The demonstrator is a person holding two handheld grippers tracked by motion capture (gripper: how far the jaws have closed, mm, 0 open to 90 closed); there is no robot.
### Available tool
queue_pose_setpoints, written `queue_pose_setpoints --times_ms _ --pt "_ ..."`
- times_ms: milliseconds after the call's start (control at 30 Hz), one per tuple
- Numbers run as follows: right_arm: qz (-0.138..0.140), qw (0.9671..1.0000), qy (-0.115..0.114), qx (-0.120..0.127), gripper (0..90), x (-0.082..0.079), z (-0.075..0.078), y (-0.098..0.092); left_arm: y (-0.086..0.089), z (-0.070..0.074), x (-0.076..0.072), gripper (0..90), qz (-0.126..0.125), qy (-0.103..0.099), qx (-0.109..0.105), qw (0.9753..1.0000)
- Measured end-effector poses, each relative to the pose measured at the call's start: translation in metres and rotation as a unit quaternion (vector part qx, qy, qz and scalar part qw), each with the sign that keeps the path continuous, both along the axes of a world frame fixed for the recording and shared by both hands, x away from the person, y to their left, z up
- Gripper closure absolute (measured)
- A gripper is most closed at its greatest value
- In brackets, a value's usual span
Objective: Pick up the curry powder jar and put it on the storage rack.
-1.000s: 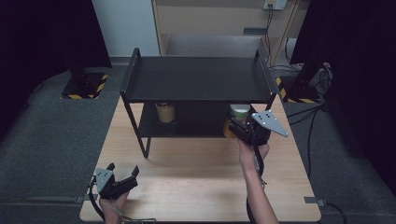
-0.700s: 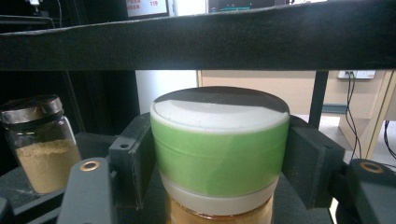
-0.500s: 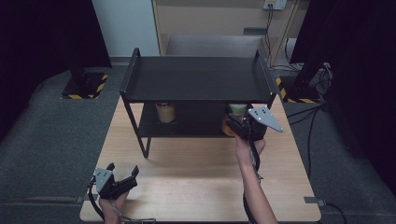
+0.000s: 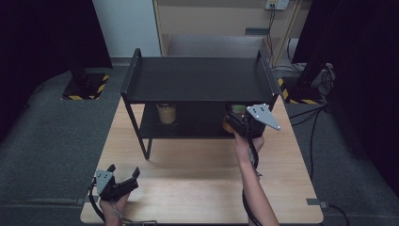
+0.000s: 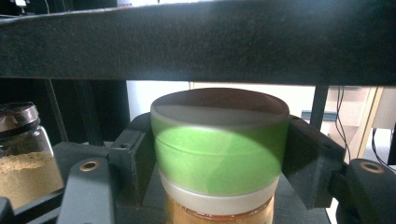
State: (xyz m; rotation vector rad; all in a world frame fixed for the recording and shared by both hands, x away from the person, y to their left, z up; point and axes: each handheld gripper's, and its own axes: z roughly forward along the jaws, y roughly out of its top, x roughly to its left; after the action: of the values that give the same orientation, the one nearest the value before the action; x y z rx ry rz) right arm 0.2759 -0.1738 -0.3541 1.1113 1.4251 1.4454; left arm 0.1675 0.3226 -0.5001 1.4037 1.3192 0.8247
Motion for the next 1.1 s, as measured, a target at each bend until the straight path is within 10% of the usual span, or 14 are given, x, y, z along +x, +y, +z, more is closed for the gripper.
queue_pose_setpoints --times_ms 1100 --pt "-0.007 0.9999 -0.006 -0.009 33.0 0.019 -0.002 0.009 -0.001 0.000 0.000 0.0 -0.004 -0.002 0.007 1.0000"
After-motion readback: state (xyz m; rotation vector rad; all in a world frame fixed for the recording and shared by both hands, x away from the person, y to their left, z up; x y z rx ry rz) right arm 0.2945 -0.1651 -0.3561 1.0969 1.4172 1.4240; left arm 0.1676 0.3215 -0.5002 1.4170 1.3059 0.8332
